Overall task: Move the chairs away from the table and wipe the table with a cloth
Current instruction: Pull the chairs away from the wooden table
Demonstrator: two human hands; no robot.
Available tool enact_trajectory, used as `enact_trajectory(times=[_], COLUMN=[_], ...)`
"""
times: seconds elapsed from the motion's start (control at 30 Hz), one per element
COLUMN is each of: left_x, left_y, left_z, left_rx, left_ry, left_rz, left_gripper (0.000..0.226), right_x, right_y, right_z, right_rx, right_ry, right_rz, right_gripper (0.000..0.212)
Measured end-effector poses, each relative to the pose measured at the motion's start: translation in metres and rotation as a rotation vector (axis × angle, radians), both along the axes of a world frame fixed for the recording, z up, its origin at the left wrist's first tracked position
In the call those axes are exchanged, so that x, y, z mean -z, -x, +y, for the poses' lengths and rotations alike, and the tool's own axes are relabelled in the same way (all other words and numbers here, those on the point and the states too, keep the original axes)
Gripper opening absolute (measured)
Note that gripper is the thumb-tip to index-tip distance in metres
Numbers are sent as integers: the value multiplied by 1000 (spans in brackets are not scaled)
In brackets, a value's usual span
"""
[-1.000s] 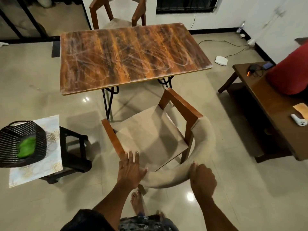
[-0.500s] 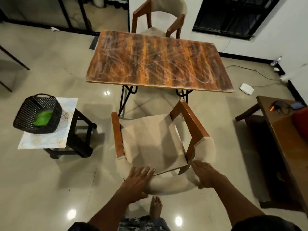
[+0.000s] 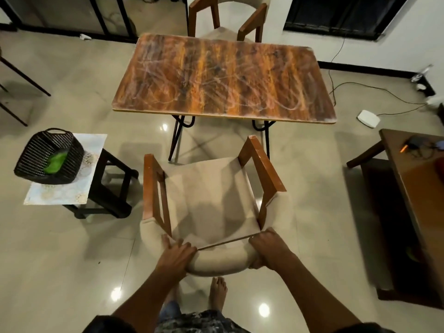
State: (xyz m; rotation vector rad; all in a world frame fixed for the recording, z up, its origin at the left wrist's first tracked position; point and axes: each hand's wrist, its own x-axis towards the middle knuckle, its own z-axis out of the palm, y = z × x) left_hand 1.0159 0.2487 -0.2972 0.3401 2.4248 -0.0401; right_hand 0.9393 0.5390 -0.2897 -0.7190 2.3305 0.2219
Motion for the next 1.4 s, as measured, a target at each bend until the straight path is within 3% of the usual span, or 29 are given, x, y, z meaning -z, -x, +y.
enact_trajectory(times=[0.2,0.3,0.37,0.53,0.63,0.73,0.8,0.87,0.93,1.0,1.07,1.1,1.17,1.3,1.4], left_x=[-6,-6,15,-8,9,28,38,39,41,29,27,23,19,13,18], left_y=[2,6,7,34,36,36,30,20,10,10,19,28,48,63,62], left_z=[-10,-34,-53,-65,-82,-92,-95,-100,-107,-114,-120,-120,-113,-91,-88], left_rx=[-17,35,17,24,-86,-124,-160,-225,-438,-821,-1240,-1448,-1743,-1771,-1787], left_ry=[31,32,-53,101,43,-71,-101,-175,-311,-436,-693,-803,-840,-733,-684], left_rz=[-30,-24,99,-56,-79,-4,12,48,200,260,233,205,195,262,259], left_gripper=[64,81,91,81,92,96,103,117,116,100,84,79,80,87,89], right_x=[-9,-13,-17,-19,-17,-5,-1,-2,3,18,24,25,27,29,29], right_y=[-3,-1,2,17,24,32,36,45,53,62,72,77,85,92,93], right_z=[-19,-34,-45,-68,-74,-62,-43,-18,10,39,49,45,25,-14,-13], right_rx=[-49,-83,-95,-134,-138,-60,115,226,300,429,679,811,1052,1348,1341], right_ry=[-36,-28,-9,39,61,134,231,270,324,390,348,365,422,373,337], right_rz=[-27,-53,-67,-87,-106,-165,-239,-191,47,262,245,176,75,61,89], right_gripper=[51,53,53,52,57,73,86,87,93,92,77,81,97,108,97])
